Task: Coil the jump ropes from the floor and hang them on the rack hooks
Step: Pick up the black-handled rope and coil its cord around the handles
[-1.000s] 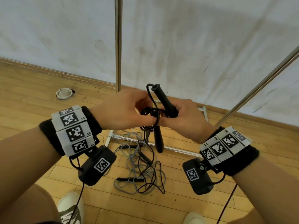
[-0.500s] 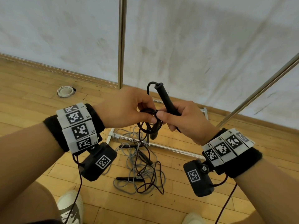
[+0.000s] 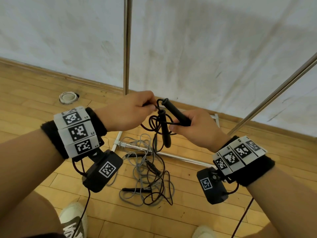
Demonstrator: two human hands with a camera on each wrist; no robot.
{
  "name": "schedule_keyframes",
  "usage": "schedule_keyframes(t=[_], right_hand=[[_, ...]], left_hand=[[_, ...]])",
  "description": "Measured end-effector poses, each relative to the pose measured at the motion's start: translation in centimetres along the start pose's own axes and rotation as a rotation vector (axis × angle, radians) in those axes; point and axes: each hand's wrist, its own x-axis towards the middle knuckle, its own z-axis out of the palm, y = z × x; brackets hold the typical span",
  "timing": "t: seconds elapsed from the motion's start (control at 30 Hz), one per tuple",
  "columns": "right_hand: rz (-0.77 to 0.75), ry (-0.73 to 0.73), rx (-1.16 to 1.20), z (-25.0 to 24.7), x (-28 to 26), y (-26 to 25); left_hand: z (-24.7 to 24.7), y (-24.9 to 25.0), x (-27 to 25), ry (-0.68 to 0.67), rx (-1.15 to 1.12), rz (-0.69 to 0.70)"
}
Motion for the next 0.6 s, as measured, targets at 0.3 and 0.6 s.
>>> schedule_keyframes(t=[0.3, 0.6], right_hand=[[0.023, -0.001, 0.11, -0.6, 0.0, -0.1], [0.22, 0.093, -0.035, -1.2, 1.0, 1.8]], left_hand=[[-0.7, 0.1, -0.1, 0.147, -0.005, 0.056], [-2.5, -1.1, -0.1, 0.429, -0.149, -0.021]])
